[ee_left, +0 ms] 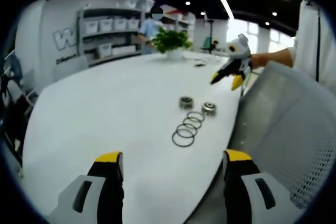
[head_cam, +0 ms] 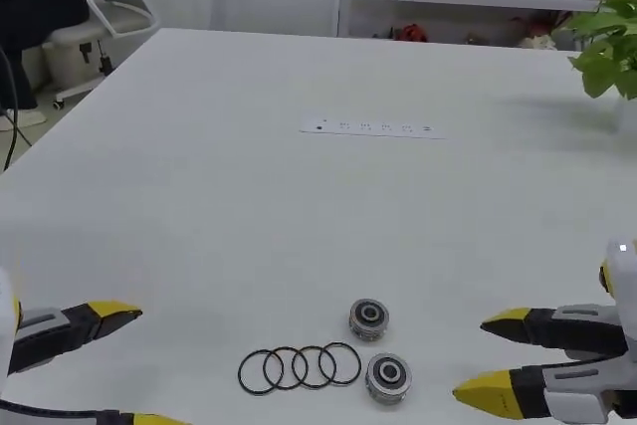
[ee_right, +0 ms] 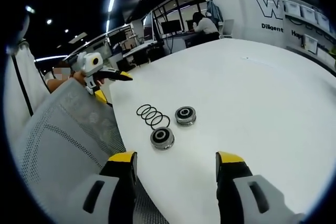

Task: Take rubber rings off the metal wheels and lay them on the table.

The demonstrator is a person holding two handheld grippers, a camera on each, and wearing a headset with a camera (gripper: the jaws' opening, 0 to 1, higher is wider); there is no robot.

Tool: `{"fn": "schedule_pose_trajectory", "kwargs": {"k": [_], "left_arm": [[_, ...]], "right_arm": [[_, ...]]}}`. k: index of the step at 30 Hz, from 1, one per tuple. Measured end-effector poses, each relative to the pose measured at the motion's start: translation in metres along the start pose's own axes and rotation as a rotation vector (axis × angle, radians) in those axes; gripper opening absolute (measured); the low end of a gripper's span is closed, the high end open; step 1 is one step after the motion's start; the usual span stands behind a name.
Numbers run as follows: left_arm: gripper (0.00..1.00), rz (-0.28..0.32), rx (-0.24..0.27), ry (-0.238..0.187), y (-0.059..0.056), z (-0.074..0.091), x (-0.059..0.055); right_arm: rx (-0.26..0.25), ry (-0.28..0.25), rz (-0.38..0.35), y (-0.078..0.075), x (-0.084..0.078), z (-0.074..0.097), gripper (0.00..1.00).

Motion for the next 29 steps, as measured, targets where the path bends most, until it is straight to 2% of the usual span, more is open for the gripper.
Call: {"fn": "schedule_pose_trajectory", "kwargs": {"k": [4, 11, 29], "left_arm": [[0.79, 0.016, 0.004, -0.003, 0.002, 0.000, -0.003], [0.79, 0.082, 0.010, -0.033, 0.005, 0.000, -0.004], [0.79, 0.100, 0.025, -0.033, 0.006, 0.002, -0.007]], "right_arm": [[-0.008, 0.007, -0.014, -0.001, -0.006, 0.001, 0.58], [-0.015, 0.013, -0.044, 0.000, -0.015, 0.002, 0.60], [-0.023, 0.001, -0.051, 0.003, -0.014, 0.003, 0.61]]}}
Point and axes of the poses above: the centre of the closed fingertips' face, and the gripper's own axes: z roughly backward along the fingers, y roughly to its left, x roughly out of its top, the point moved 2 cm from there along z, roughly backward along the fingers, and after that the axes turned 10 degrees about z, right-handed, at the moved point
